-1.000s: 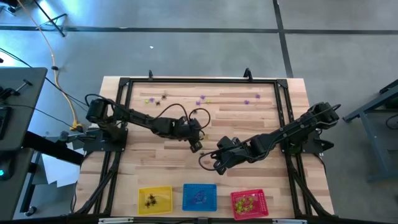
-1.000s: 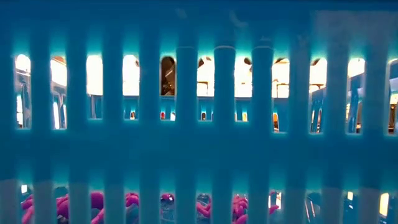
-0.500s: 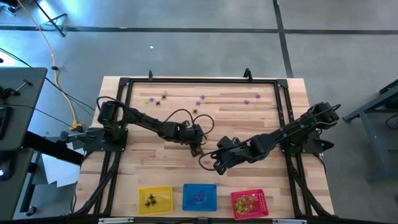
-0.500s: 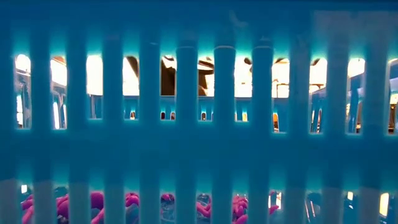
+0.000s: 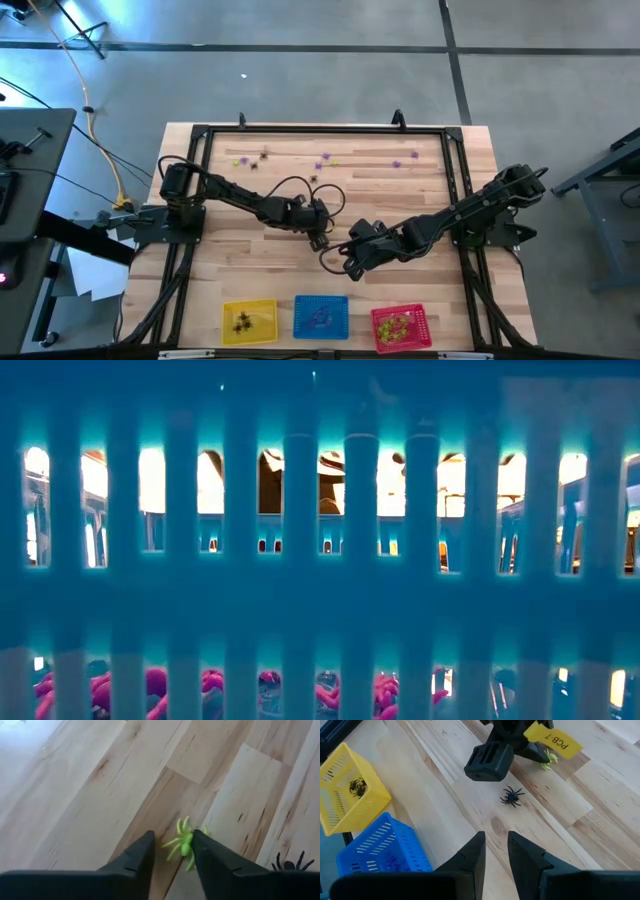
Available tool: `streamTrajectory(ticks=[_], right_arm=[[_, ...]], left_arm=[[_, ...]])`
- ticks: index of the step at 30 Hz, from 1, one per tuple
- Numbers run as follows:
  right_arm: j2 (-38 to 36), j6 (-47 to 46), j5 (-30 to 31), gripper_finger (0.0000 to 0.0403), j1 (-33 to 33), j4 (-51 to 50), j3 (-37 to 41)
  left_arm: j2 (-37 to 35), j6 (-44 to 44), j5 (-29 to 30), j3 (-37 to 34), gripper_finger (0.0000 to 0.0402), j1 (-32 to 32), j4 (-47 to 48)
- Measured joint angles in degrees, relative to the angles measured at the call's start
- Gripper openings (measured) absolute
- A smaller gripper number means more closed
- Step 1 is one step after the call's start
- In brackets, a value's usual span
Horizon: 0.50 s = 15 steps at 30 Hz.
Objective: Sort Halloween decoration
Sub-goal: Put the green spider toy into the red bin
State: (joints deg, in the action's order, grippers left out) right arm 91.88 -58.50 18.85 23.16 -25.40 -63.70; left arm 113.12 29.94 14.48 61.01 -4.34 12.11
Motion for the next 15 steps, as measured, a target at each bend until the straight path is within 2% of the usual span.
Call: streamTrajectory(ticks=[6,15], right_arm=[[0.0,0.01,-0.02,0.0079,0.0,0.01,0.0],[0.0,0.01,-0.01,0.0079,0.0,0.01,0.0]], left_arm=[[-0.05,-0.05,-1.26,-0.01,0.0018,0.09,-0.02],[-0.68,0.5,-1.31,-0.22,0.0003,-0.29,0.13]])
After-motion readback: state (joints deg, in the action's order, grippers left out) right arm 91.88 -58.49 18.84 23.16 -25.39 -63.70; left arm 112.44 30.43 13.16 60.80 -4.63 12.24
